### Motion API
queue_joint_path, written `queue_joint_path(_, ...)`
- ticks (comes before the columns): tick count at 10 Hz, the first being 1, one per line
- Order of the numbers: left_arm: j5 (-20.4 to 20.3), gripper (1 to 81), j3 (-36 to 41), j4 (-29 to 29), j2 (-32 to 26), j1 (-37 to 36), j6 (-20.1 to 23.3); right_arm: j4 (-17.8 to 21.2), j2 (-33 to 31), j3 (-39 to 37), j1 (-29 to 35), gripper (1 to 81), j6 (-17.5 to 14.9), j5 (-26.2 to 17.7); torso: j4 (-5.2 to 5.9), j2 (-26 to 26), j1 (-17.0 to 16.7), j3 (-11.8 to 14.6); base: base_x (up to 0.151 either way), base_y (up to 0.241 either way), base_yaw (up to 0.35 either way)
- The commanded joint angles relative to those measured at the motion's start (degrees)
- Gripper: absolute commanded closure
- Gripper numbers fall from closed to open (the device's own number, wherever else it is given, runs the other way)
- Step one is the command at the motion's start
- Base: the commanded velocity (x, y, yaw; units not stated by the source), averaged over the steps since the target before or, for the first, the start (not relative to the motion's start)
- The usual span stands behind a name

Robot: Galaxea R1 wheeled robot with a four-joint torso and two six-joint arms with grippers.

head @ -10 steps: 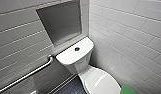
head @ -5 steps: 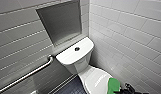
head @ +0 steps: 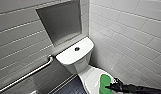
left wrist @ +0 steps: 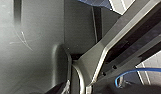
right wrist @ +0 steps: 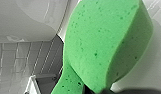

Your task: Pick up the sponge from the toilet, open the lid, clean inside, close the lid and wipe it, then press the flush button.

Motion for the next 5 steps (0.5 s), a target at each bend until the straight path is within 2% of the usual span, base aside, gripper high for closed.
queue_joint_path(1, 2.0, 1.0, 0.6, 1.1, -0.7, 0.5, 0.4, 0.3, 8.7, -10.4, 10.1, 81.1, 0.3, -10.1, 0.0, 0.0, 0.0, 0.0, 0.0, 0.0, 0.0)
queue_joint_path(5, 2.0, 1.0, 0.6, 1.0, -0.8, 0.5, 0.4, 0.2, 16.3, -17.0, 14.7, 81.1, 0.3, -13.7, 0.0, 0.0, 0.0, 0.0, 0.0, 0.0, 0.0)
